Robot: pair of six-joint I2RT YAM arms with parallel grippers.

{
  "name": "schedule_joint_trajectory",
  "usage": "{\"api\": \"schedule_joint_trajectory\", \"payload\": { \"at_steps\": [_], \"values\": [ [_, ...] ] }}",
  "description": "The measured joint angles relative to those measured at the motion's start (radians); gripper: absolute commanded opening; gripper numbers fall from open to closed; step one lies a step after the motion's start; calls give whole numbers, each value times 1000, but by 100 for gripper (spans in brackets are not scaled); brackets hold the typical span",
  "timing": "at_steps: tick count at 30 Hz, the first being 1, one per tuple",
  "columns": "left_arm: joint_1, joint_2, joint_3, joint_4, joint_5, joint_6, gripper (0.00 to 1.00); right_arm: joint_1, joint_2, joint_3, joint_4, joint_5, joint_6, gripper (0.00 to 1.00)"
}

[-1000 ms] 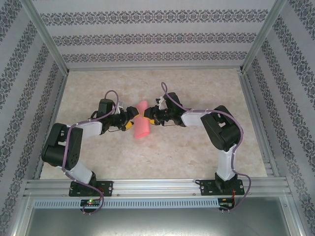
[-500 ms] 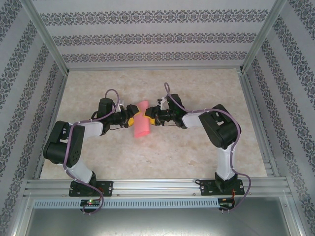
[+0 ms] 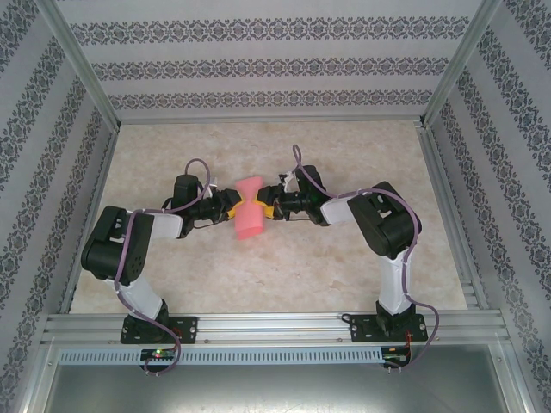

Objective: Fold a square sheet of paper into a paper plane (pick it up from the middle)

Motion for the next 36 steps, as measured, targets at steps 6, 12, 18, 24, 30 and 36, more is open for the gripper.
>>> {"api": "schedule_joint_trajectory", "payload": {
  "at_steps": [6,12,18,24,30,36],
  "values": [
    [-1,16,-6,5,0,1,18,0,0,-2,-54,1,-32,49],
    [-25,31,0,-34,-17,45,10,0,-13,-2,-181,29,-75,59],
    [-54,31,26,-100,-40,105,8,-1,-105,29,-454,103,-183,75],
    [-82,51,41,-105,-54,112,7,-7,-181,68,-674,198,-307,78],
    [-160,83,41,-105,-96,106,8,-7,-191,107,-846,275,-447,75],
    [-206,84,41,-105,-155,100,7,-6,-177,153,-929,290,-546,68]
  ]
}}
